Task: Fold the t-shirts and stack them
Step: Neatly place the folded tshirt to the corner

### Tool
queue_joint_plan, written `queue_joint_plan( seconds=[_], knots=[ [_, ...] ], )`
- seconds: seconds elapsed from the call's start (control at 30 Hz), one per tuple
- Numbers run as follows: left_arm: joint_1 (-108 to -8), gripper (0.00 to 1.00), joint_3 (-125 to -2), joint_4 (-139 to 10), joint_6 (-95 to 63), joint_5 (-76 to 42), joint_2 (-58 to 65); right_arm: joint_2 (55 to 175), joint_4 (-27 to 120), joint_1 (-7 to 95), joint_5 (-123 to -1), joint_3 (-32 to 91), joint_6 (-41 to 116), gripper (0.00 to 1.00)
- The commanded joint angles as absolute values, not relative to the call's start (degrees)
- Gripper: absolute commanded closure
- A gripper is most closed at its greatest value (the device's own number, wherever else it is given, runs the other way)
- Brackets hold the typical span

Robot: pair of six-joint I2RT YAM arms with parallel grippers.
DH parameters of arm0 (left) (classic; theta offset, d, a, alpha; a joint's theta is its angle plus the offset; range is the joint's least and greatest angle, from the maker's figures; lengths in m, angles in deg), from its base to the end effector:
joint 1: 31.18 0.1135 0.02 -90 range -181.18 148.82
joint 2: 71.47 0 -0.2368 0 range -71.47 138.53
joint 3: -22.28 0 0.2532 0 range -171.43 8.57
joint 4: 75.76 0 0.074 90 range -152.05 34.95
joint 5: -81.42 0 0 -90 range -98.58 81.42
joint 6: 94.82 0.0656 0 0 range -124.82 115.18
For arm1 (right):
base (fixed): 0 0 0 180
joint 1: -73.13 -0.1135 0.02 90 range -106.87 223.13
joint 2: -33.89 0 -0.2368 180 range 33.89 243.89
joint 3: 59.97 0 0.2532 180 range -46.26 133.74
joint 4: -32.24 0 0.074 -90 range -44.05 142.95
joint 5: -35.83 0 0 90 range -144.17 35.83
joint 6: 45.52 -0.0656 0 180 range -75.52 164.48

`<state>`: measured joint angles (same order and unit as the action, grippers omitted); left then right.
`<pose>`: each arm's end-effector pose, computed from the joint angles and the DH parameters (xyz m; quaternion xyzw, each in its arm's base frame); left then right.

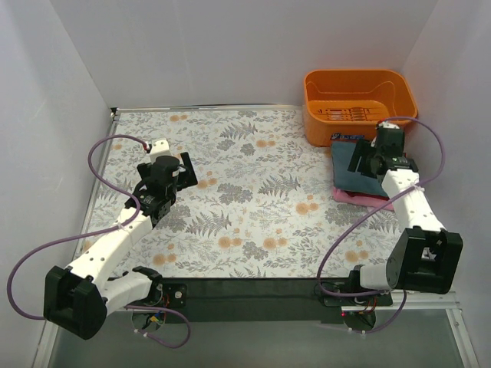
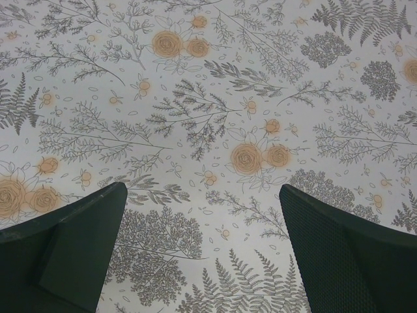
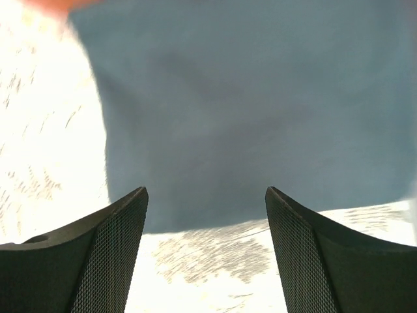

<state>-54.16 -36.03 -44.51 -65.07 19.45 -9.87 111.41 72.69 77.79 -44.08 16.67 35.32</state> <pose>0.2595 -0.0766 0.2325 -0.3812 0.7778 -0.1396 0.4799 0.3241 -0.0379 0.2493 0.1452 0.8967 -0.0639 0.4133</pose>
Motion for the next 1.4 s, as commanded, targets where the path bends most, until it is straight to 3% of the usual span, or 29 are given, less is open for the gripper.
queue_joint_plan(
  seconds=[0.0,0.33,0.6,0.7,0.9,0.93,1.07,1.37],
  knots=[
    [-53.9,0.02,-36.0,-45.3,-64.8,19.5,-9.7,111.8,66.9,77.6,-55.4,9.3,29.6,0.34],
    [-53.9,0.02,-35.9,-45.1,-67.2,18.8,-12.9,111.8,67.7,77.5,-54.6,7.5,31.8,0.36],
    [-53.9,0.02,-44.1,-34.4,-71.4,19.4,-23.5,94.4,77.0,77.3,-51.1,15.6,33.9,0.3],
    [-53.9,0.02,-48.8,-31.3,-71.4,21.0,-28.4,86.2,78.1,75.1,-50.5,16.6,33.1,0.18],
    [-53.9,0.02,-54.7,-26.6,-69.2,25.0,-38.0,76.4,83.0,66.2,-37.7,23.5,36.1,0.14],
    [-53.8,0.02,-54.9,-25.4,-69.1,25.6,-39.2,72.6,82.9,64.5,-36.4,23.5,36.4,0.08],
    [-53.9,0.02,-54.3,-24.5,-68.5,27.1,-48.1,62.7,80.2,62.6,-34.8,22.2,38.2,0.02],
    [-53.9,0.02,-46.3,-28.0,-71.4,26.8,-61.2,47.2,73.2,62.6,-36.9,12.4,39.7,0.02]
  ],
)
